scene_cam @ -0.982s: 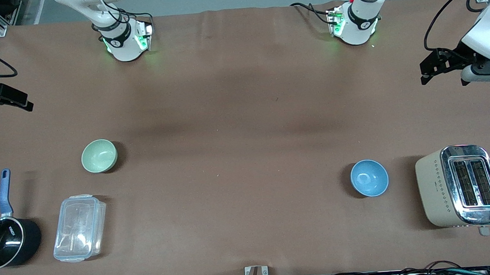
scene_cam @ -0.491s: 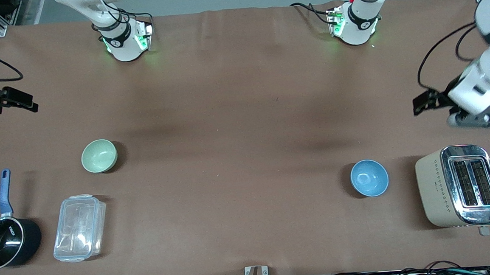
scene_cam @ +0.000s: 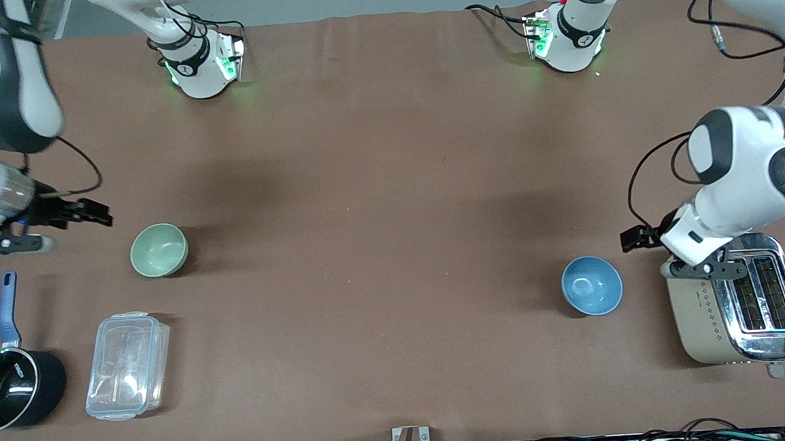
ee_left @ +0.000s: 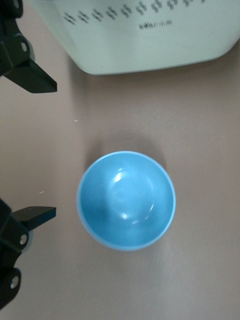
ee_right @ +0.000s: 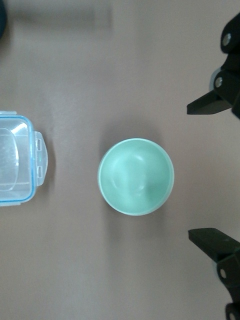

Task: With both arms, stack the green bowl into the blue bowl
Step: 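Reach the right gripper to the green bowl while the left gripper reaches the blue bowl, then grasp the green bowl rim with the right gripper while the left grasps the blue bowl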

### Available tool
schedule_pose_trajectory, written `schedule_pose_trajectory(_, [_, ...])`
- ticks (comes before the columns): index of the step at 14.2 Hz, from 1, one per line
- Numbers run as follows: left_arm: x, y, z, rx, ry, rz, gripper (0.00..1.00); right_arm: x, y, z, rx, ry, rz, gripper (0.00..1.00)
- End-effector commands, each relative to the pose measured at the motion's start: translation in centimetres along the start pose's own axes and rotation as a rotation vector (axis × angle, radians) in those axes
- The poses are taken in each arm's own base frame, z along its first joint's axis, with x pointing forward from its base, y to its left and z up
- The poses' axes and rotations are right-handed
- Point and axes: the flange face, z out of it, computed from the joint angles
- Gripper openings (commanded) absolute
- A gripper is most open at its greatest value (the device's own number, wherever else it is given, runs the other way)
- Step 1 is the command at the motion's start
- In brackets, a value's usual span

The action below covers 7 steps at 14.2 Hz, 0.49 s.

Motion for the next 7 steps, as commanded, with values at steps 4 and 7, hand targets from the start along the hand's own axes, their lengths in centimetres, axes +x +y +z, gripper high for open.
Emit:
schedule_pose_trajectory(4, [1.3, -0.9, 8.2, 0.013, 0.06, -0.054, 0.81, -3.8, 0.0, 13.9, -0.047, 0.133, -0.024, 1.0])
schedule_pose_trajectory(7, [2.2, 0.5, 10.3, -0.001, 0.071, -0.12, 0.6, -4.1, -0.1, 15.8, -0.047, 0.11, -0.026, 1.0])
